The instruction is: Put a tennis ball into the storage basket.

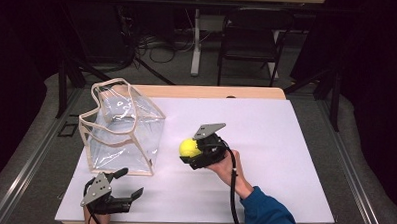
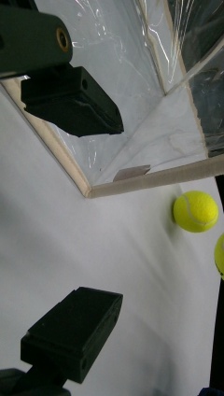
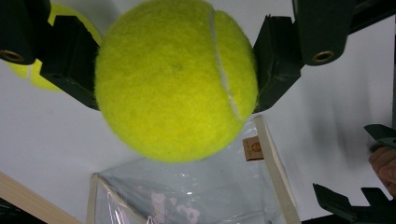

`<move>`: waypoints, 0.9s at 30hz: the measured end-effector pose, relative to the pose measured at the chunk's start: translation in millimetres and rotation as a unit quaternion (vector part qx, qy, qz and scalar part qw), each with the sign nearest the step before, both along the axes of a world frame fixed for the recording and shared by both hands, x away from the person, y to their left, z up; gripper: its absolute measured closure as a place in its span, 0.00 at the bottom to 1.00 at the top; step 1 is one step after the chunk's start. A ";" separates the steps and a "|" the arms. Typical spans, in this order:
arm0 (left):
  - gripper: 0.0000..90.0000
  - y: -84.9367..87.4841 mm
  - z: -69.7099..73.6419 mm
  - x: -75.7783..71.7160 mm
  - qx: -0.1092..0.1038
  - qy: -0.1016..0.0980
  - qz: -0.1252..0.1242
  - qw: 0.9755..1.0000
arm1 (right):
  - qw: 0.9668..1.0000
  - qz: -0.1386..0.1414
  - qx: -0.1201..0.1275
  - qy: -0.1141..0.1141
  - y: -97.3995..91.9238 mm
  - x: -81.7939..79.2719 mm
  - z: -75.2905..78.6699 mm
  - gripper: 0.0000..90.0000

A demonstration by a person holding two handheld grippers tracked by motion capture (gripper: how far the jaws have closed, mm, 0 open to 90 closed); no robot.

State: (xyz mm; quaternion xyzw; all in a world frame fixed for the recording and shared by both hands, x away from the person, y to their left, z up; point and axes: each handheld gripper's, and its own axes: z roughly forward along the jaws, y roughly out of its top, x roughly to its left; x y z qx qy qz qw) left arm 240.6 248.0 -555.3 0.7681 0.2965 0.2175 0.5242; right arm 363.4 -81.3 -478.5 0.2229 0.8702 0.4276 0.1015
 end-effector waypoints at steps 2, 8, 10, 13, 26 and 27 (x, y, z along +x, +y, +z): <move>0.18 0.0 0.1 -0.1 0.000 0.000 -0.001 1.000 | 1.000 -0.001 0.002 0.001 0.0 1.0 0.7 0.29; 0.18 -0.6 0.4 -0.3 0.003 -0.002 0.000 1.000 | 1.000 -0.003 0.006 -0.002 1.1 5.1 4.8 0.29; 0.18 -0.2 0.3 -0.2 0.001 -0.001 -0.001 1.000 | 1.000 -0.004 0.005 -0.001 2.2 6.9 7.0 0.29; 0.18 0.3 0.2 0.1 -0.001 -0.001 -0.002 1.000 | 1.000 -0.002 0.002 -0.004 3.0 8.4 9.8 0.29; 0.18 0.4 -0.4 0.5 -0.005 0.001 0.005 1.000 | 1.000 -0.001 0.001 0.000 13.3 24.9 20.1 0.29; 0.18 0.5 -0.5 0.8 -0.006 0.001 0.003 1.000 | 1.000 0.001 0.002 0.004 14.9 26.9 20.7 0.29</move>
